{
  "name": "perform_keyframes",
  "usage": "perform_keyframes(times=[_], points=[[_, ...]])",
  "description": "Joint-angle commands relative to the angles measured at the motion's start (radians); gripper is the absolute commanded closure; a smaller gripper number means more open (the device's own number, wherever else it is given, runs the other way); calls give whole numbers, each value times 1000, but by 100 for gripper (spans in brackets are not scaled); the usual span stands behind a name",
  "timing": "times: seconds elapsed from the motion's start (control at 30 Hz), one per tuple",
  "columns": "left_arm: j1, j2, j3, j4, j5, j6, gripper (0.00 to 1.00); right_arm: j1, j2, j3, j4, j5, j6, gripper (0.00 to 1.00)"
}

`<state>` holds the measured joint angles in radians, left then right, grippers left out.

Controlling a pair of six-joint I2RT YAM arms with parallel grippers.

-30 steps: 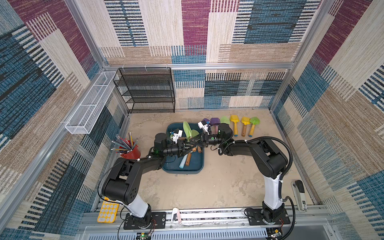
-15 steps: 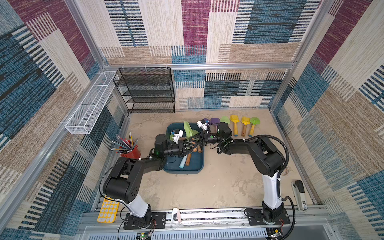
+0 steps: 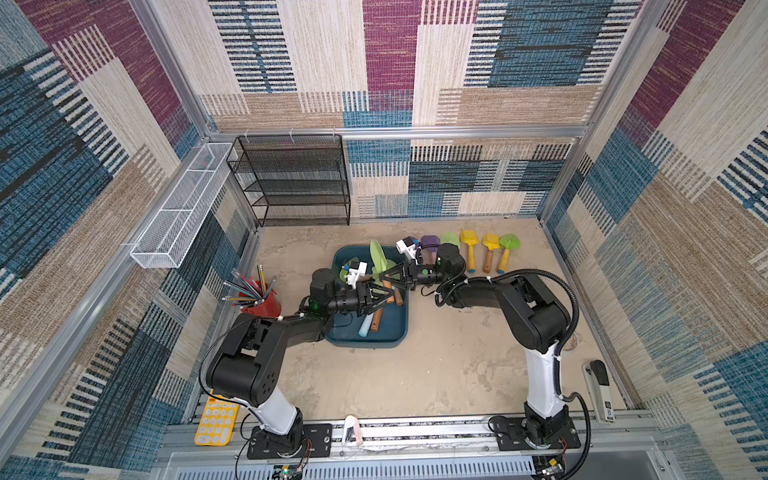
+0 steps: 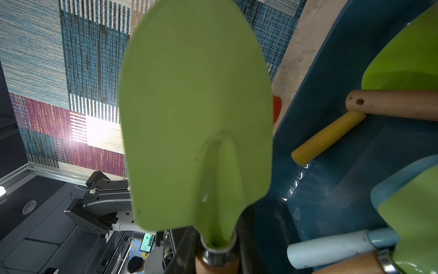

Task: Take the shovel out of the storage box
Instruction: Place the shovel at the center of the board.

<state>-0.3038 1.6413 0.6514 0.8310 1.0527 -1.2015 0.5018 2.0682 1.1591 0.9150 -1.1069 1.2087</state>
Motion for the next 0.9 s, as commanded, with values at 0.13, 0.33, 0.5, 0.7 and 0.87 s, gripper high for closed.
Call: perform_keyframes(times=[0.13,0.33,0.5,0.7,0.87], points=[[2,-70,40,-207,-25,153,42,-10,-51,17,-105,25,-112,82],[2,-205,138,-729,-180,457,42,-35,-124,31,-378,96,-290,82],[2,-281,206,-978,-343,602,42,-42,-180,90,-697,249,-483,83],[2,-288,242,-1123,-500,658,43,-43,-248,118,-911,447,-604,83],[2,-259,260,-1185,-582,678,43,-42,-312,109,-1050,615,-669,83]])
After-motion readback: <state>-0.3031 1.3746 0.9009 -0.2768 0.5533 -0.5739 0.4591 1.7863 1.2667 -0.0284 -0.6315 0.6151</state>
